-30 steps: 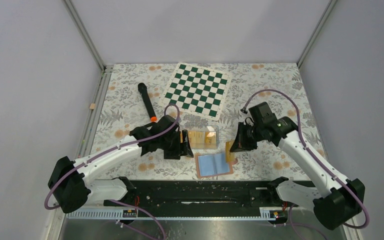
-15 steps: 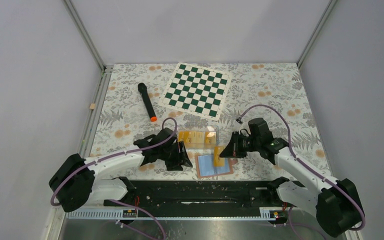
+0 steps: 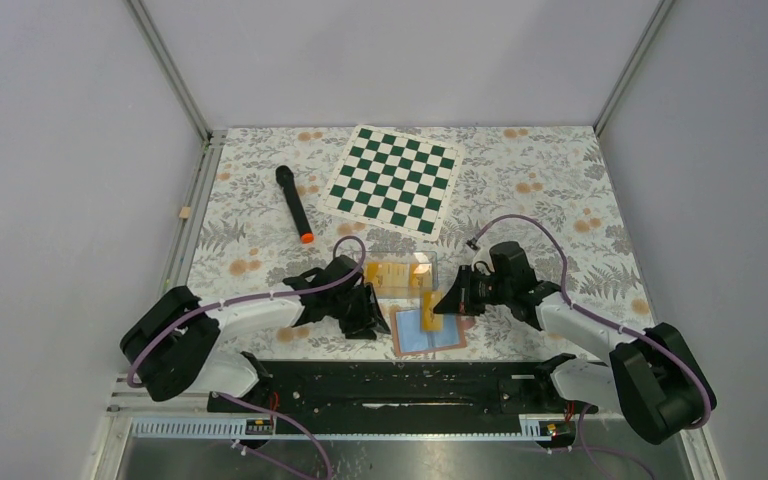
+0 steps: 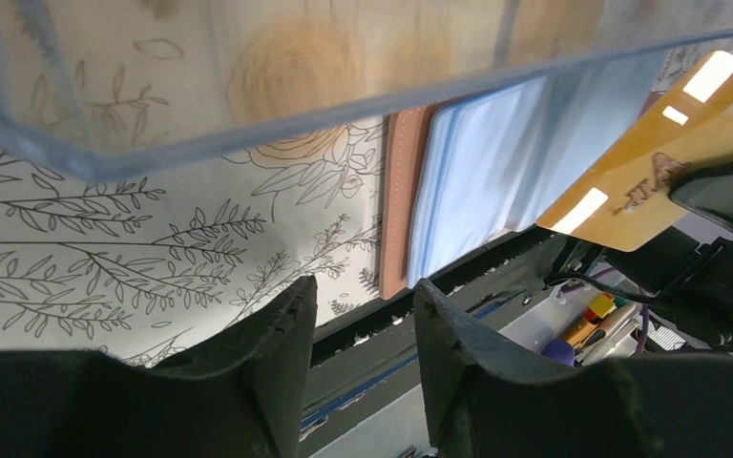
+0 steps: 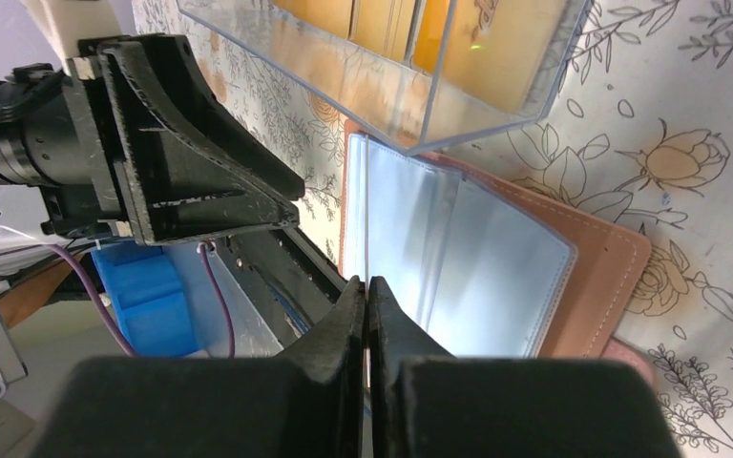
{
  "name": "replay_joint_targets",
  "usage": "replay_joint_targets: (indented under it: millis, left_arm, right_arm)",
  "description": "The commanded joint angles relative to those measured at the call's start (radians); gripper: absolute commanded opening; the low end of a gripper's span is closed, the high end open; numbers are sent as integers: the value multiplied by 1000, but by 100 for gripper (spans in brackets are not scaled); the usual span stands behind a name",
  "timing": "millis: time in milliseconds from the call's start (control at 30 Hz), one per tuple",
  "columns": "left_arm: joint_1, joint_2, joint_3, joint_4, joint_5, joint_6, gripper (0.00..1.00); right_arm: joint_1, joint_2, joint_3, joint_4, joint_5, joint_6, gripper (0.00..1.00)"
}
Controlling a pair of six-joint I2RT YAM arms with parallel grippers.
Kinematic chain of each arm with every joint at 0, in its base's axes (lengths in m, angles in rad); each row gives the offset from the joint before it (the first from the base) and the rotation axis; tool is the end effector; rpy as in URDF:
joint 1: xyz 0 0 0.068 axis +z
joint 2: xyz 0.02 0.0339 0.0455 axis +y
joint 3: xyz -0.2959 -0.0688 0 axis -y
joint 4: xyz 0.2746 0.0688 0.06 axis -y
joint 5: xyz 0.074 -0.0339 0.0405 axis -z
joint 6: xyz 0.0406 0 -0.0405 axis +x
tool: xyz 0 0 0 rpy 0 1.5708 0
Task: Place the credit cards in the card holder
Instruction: Insert the credit card into the card holder.
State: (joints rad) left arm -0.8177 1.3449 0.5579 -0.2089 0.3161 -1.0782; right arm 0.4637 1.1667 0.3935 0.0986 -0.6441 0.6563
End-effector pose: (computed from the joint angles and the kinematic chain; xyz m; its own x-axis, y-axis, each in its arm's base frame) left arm 0.1627 -0.1920 0.1553 -0.9843 -0.1745 -0.0273 -0.1231 0.7886 -0.6025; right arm 0.1905 0.1225 0.1702 -0.9167 0.0871 -0.3899 -0.2748 0.5709 0.7737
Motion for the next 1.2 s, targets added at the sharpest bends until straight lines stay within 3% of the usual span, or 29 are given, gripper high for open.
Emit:
replay_joint_targets:
  millis: [0, 833, 1167]
  left_arm:
    - [-9, 26, 18, 49, 14, -12, 41]
    - [-39, 110, 60, 50, 24, 8, 31]
    - [-41, 123, 65, 50, 27, 15, 21]
  right_arm:
    - [-2, 2, 4, 58, 27, -32, 0]
    - [-2, 30, -11, -28, 61, -134, 0]
    - [-2, 65, -89, 158, -8, 11, 0]
